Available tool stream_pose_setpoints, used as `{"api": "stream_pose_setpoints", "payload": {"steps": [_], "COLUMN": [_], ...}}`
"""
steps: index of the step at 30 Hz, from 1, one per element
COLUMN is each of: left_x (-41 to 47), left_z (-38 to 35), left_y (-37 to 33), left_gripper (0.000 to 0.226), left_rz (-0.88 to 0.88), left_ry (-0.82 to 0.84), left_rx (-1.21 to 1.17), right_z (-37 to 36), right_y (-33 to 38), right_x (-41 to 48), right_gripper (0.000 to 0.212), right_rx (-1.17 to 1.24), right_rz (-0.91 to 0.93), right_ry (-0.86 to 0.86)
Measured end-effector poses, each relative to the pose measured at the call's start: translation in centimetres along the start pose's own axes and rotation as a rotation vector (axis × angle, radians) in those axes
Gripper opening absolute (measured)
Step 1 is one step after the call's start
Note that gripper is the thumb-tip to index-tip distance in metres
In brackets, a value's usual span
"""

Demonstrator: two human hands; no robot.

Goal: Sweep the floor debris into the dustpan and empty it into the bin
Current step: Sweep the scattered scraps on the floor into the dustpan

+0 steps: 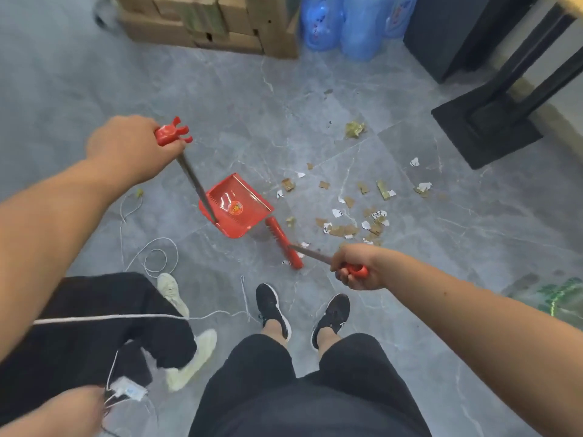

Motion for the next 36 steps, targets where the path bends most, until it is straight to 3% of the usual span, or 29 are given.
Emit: {"api": "stream_pose_setpoints", "payload": {"steps": [10, 18, 22, 28, 36], "left_x": [-7.8, -10.1, -9.9, -9.3, -7.7], "left_z": [0.2, -2.2, -3.4, -4.7, -5.8], "left_y": [7.2, 10.7, 10.9, 9.3, 6.5], "left_gripper": [0.054, 0.055, 0.053, 0.053, 0.051], "left_rz": [0.21, 0.297, 0.288, 0.233, 0.094], "left_ry": [-0.013, 0.011, 0.042, 0.08, 0.151], "left_rx": [-0.012, -0.024, -0.02, -0.049, -0.065], "right_z": [-5.3, -6.6, -4.6, 0.3, 3.3], "right_y": [1.6, 0.3, 0.6, 2.3, 3.5], "right_x": [2.7, 5.9, 6.1, 5.2, 3.1], "right_gripper": [0.011, 0.008, 0.002, 0.019, 0.021], "right_rx": [-0.206, -0.14, -0.083, 0.015, 0.086], "right_rz": [-0.041, -0.115, -0.126, -0.082, -0.046], "right_ry": [0.135, 0.156, 0.087, -0.015, -0.104]}}
Point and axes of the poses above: each hand's wrist, its own x-axis towards the middle knuckle, its own z-axis out of the back of the hand, y = z × x, the point moved 3 cm from there along x, towards the middle knuckle, and after that the axes turned 1 degree about y, right-handed, at the moved point
